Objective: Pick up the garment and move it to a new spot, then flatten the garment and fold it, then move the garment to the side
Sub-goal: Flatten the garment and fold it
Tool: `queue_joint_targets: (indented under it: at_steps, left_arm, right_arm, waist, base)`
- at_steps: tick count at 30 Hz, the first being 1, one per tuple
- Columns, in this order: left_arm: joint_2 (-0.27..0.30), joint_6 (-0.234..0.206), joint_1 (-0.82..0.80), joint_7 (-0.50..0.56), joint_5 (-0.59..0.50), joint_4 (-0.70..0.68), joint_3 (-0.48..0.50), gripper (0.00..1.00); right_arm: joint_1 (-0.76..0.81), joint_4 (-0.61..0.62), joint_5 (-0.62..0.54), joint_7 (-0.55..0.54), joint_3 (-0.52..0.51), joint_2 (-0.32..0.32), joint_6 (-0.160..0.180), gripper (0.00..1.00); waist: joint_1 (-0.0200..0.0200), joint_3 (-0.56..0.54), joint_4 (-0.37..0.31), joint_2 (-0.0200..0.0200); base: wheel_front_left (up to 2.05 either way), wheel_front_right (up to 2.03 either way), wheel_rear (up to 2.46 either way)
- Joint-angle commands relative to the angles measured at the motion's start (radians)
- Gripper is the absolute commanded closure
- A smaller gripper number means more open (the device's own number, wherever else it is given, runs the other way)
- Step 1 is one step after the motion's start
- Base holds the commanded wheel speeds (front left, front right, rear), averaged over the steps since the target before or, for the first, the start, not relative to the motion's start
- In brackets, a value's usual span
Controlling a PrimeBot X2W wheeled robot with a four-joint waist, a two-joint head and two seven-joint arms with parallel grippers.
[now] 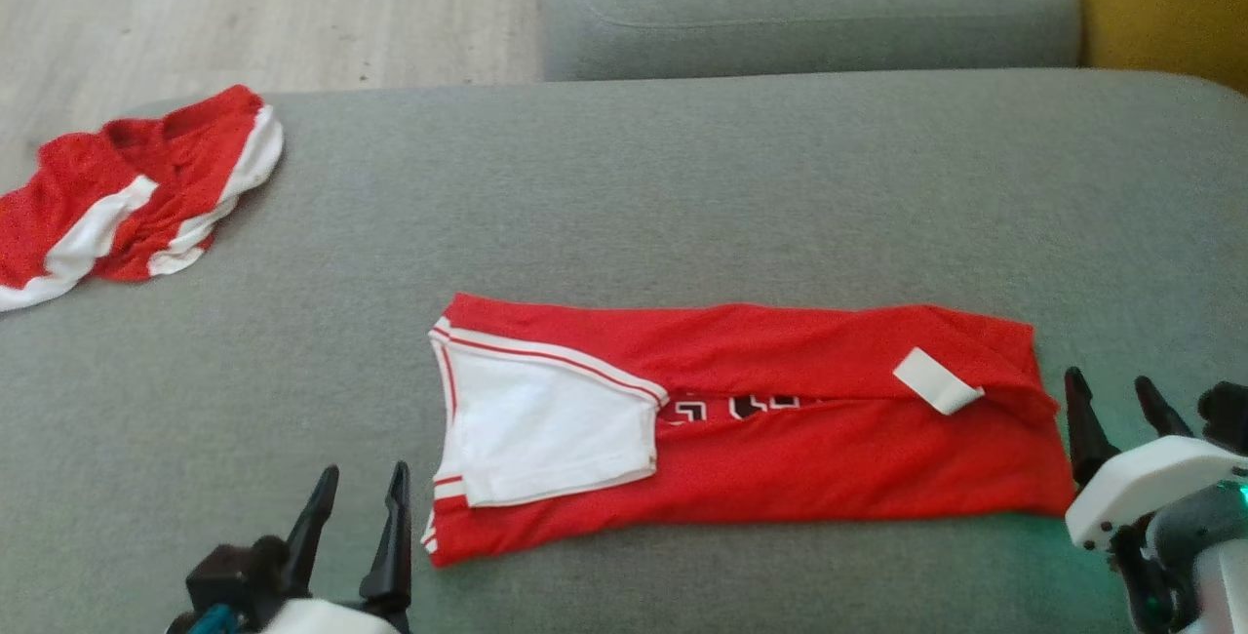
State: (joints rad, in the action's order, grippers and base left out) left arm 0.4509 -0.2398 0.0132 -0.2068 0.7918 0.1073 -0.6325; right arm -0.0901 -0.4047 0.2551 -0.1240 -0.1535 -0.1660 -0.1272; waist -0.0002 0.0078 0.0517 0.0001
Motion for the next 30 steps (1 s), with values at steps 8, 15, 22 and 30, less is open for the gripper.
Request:
queue_joint_targets:
  at_steps: [8, 15, 22, 30]
  left_arm:
    - [-0.001, -0.052, -0.022, -0.025, -0.013, -0.067, 0.075, 0.00]
    - [0.005, -0.078, -0.014, -0.031, -0.016, -0.092, 0.097, 0.00]
    - [0.011, -0.085, -0.003, -0.035, -0.012, -0.103, 0.111, 0.00]
    - [0.016, -0.092, 0.005, -0.039, -0.011, -0.114, 0.123, 0.00]
  right_arm:
    - [-0.075, -0.065, -0.073, -0.025, -0.040, 0.014, -0.003, 0.00]
    - [-0.142, -0.247, -0.129, -0.001, -0.107, 0.013, -0.003, 0.00]
    - [-0.165, -0.386, -0.135, -0.004, -0.115, 0.030, -0.003, 0.00]
    - [-0.191, -0.444, -0.135, 0.059, -0.084, 0.048, -0.003, 1.00]
  waist:
    - [0.0002, 0.010, 0.075, -0.0001]
    - [0.0002, 0.032, 0.127, -0.0001]
    - [0.0002, 0.035, 0.142, -0.0001]
    - [0.0002, 0.022, 0.111, -0.0001]
  base:
    - [0.00, 0.00, 0.00]
    - [0.00, 0.00, 0.00]
    - [0.00, 0.00, 0.00]
    - [0.00, 0.00, 0.00]
